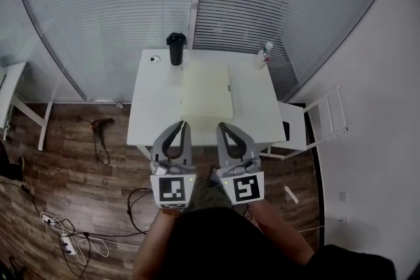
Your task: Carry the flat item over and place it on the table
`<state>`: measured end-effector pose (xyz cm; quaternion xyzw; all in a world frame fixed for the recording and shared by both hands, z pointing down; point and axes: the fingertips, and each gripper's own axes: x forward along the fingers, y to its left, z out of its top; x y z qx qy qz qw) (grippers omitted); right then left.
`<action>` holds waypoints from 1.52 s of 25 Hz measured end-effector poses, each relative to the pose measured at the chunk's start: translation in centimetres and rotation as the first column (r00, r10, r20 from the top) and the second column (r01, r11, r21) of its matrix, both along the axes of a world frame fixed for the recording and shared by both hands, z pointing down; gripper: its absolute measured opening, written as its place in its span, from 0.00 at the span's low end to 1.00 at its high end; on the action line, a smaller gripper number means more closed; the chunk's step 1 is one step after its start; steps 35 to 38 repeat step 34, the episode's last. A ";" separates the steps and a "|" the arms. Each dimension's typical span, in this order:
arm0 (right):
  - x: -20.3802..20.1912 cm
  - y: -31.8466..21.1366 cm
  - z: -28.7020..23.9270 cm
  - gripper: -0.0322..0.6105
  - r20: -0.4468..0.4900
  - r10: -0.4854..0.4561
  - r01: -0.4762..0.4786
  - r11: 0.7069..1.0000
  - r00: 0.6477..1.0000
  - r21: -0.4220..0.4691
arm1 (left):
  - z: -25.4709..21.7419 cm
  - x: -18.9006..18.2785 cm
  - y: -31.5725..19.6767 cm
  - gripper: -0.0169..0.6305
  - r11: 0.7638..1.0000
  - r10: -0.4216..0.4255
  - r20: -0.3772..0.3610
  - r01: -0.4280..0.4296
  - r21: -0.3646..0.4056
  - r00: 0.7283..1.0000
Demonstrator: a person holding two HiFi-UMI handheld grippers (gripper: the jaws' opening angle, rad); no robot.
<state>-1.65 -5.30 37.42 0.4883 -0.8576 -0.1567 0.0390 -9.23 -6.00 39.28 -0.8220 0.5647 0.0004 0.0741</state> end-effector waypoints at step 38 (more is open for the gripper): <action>5.1 -6.9 3.1 0.05 -0.054 0.097 -0.100 0.993 0.994 -0.059 | 4.6 0.5 -2.3 0.05 0.993 -0.008 0.003 0.008 -0.122 1.000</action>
